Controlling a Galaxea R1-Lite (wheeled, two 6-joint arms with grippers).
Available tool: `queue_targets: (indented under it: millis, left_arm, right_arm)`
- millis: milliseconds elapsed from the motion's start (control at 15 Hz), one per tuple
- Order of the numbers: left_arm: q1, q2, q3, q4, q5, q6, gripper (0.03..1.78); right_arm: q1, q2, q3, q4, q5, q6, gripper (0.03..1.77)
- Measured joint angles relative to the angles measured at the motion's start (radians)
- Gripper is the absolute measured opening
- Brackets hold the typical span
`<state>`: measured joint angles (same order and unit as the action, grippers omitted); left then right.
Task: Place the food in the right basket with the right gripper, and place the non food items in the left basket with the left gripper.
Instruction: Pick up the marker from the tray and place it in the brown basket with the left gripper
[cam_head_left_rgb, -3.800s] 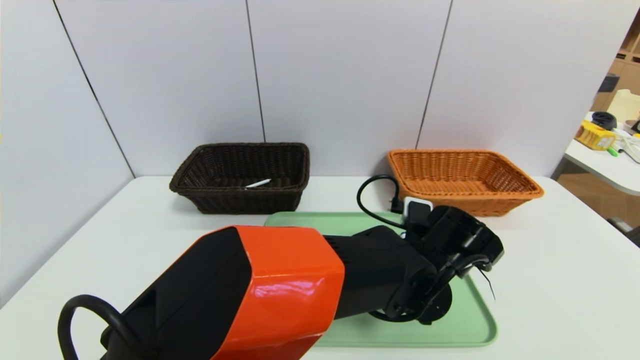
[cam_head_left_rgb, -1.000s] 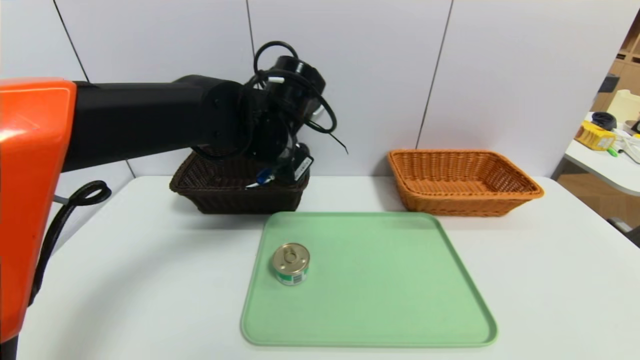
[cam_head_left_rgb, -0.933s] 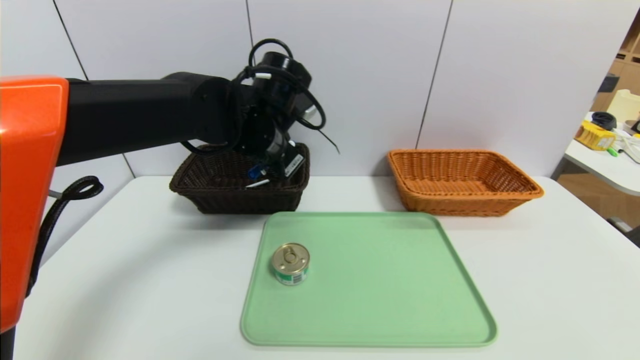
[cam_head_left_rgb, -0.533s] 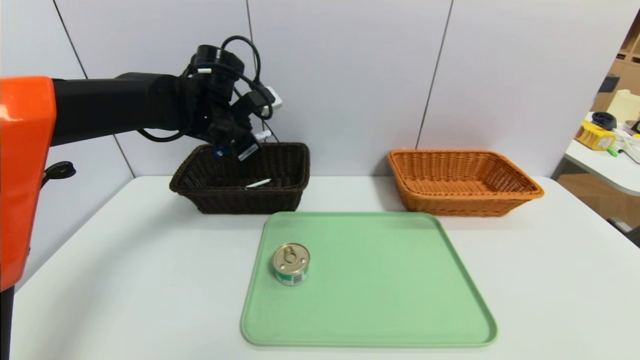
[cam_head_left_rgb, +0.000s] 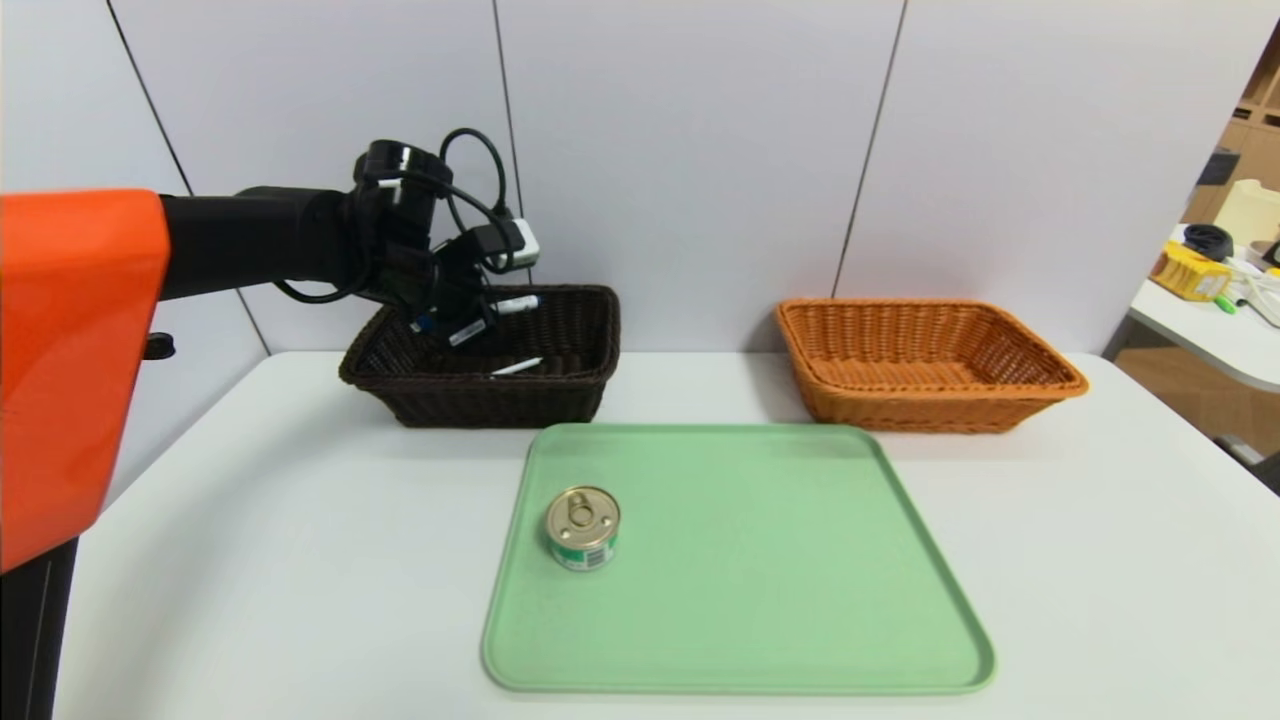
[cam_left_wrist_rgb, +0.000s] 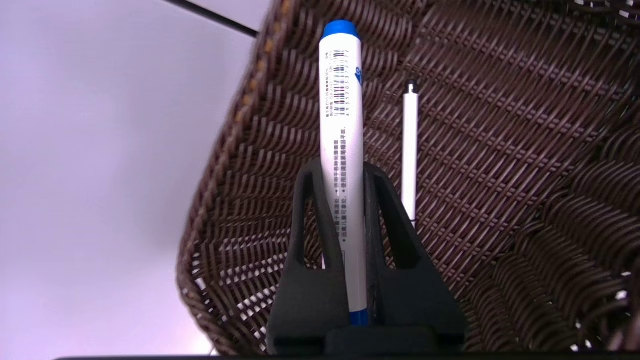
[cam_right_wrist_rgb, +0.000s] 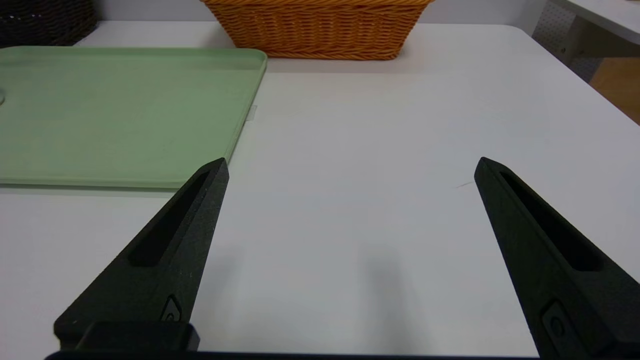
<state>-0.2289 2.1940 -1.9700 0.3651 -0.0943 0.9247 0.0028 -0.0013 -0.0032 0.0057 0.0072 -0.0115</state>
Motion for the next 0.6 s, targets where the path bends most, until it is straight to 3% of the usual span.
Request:
queue_targets:
  millis: [600]
  left_arm:
    - [0.003, 0.070, 0.000, -0.012, -0.003, -0.006, 0.16]
  right_arm:
    - [0.000, 0.000, 0.000, 0.000, 0.000, -0.001, 1.70]
